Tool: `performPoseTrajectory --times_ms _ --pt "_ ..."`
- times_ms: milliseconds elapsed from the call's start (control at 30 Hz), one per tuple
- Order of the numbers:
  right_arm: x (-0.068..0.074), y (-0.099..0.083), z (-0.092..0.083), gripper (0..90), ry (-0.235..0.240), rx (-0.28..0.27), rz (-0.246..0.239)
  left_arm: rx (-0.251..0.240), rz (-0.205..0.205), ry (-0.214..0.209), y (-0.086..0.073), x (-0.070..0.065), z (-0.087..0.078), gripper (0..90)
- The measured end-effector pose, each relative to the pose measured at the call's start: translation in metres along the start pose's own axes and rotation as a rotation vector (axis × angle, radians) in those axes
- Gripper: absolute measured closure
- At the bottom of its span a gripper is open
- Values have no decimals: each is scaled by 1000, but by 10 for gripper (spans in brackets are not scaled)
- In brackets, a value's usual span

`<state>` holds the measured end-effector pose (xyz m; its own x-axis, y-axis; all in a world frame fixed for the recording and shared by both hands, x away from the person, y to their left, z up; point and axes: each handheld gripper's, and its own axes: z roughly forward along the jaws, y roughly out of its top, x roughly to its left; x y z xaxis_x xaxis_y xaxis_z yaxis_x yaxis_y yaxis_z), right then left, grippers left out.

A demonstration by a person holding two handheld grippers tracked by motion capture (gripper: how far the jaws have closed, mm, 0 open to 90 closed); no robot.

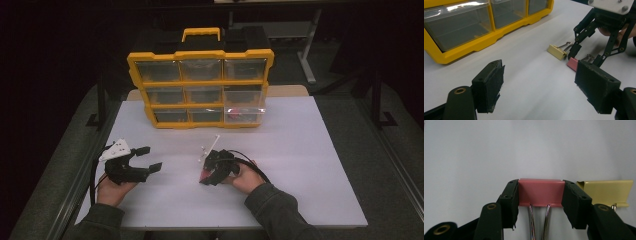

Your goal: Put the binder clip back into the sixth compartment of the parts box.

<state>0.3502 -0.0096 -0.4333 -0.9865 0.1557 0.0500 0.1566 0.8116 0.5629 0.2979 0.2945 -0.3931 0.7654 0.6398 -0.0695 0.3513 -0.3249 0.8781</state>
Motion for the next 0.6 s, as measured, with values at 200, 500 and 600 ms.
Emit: performPoseTrajectory --times_ms 200,500,600 --pt "-2 1 -12 484 43 -63 26 -6 -1 -1 0 0 1 228" --pt "-4 11 -39 484 61 -113 24 -1 1 2 0 0 0 228" --pt "-6 15 -50 484 51 -130 22 8 1 3 1 0 -1 227"
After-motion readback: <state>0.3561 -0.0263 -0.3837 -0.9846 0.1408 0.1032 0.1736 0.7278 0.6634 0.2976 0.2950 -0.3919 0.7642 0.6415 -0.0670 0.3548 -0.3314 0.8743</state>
